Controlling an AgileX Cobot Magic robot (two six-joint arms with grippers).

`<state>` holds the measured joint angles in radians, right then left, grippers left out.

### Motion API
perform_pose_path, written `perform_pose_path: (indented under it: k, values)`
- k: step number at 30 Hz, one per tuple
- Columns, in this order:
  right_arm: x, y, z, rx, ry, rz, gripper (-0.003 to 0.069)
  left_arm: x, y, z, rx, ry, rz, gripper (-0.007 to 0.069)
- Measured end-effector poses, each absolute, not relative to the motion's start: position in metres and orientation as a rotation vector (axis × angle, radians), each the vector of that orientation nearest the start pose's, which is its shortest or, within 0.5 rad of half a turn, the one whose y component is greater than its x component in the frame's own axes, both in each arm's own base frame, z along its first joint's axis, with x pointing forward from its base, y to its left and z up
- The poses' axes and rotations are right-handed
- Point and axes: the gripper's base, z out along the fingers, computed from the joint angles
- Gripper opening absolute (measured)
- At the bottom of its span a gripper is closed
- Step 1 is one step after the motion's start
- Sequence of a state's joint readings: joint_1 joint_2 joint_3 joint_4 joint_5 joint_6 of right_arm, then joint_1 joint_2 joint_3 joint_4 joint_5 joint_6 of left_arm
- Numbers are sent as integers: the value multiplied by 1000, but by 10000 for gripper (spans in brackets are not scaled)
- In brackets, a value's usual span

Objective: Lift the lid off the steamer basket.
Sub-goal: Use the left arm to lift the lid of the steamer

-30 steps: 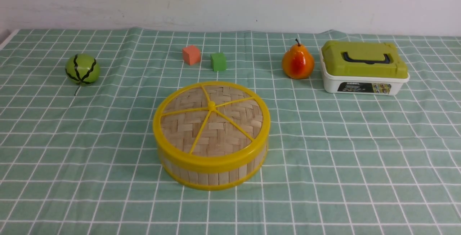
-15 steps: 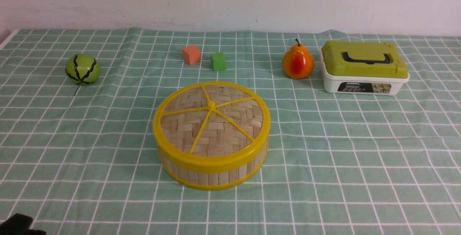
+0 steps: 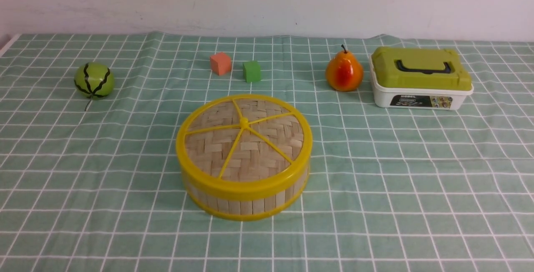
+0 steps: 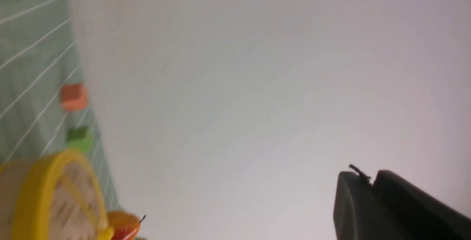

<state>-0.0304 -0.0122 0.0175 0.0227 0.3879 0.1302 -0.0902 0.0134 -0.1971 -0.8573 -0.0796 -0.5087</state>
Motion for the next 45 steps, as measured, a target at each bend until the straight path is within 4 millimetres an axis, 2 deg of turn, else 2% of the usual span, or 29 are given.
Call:
perform_pose_path:
  k: [2, 3, 4, 5, 6, 7, 8, 9, 11, 13, 17, 19, 20, 22, 24, 25, 28, 30, 31, 32, 34, 36, 37, 40, 42, 45]
  values:
    - [52, -1, 173, 164, 1870, 91, 241, 41, 0, 296, -779, 1092, -1149, -13]
    - [52, -1, 173, 164, 1870, 91, 241, 46, -6, 320, -684, 1193, -1080, -13]
    - [52, -1, 173, 164, 1870, 91, 241, 53, -12, 329, -643, 1283, -1057, -13]
    - [52, -1, 173, 164, 1870, 91, 241, 56, -13, 328, -641, 1311, -1052, -13]
    - [52, -1, 173, 164, 1870, 91, 241, 65, -19, 336, -615, 1403, -1043, -13]
    - [52, -1, 173, 164, 1870, 91, 241, 87, -32, 340, -562, 1645, -1035, -13]
    - [52, -1, 173, 164, 1870, 91, 241, 88, -33, 344, -548, 1663, -1033, -13]
    - [52, -1, 173, 164, 1870, 91, 241, 105, -43, 349, -485, 1873, -1022, -13]
    - [52, -1, 173, 164, 1870, 91, 241, 130, -52, 348, -419, 2138, -975, -13]
    - [52, -1, 173, 164, 1870, 91, 241, 164, -57, 349, -369, 2369, -906, -13]
    - [52, -1, 173, 164, 1870, 91, 241, 225, -67, 343, -307, 2659, -876, -13]
    - [52, -1, 173, 164, 1870, 91, 241, 248, -77, 336, -268, 2751, -881, -13]
    - [52, -1, 173, 164, 1870, 91, 241, 251, -78, 341, -249, 2743, -878, -13]
    - [52, -1, 173, 164, 1870, 91, 241, 281, -103, 337, -133, 2810, -845, -13]
    - [52, -1, 173, 164, 1870, 91, 241, 296, -119, 336, -71, 2829, -809, -13]
    - [52, -1, 173, 164, 1870, 91, 241, 311, -135, 339, -20, 2833, -745, -13]
    - [52, -1, 173, 164, 1870, 91, 241, 335, -162, 335, 48, 2856, -607, -13]
    - [52, -1, 173, 164, 1870, 91, 241, 350, -174, 338, 69, 2821, -517, -13]
    - [52, -1, 173, 164, 1870, 91, 241, 364, -188, 337, 109, 2788, -431, -13]
    - [52, -1, 173, 164, 1870, 91, 241, 366, -192, 333, 119, 2793, -419, -13]
    - [52, -1, 173, 164, 1870, 91, 241, 380, -214, 326, 192, 2751, -316, -13]
    - [52, -1, 173, 164, 1870, 91, 241, 383, -222, 324, 218, 2736, -282, -12]
    - [52, -1, 173, 164, 1870, 91, 241, 387, -235, 314, 263, 2733, -234, -4]
    - [52, -1, 173, 164, 1870, 91, 241, 389, -243, 303, 307, 2728, -149, 42]
    - [52, -1, 173, 164, 1870, 91, 241, 390, -242, 302, 311, 2720, -115, 75]
    - [52, -1, 173, 164, 1870, 91, 241, 395, -235, 304, 312, 2692, -29, 167]
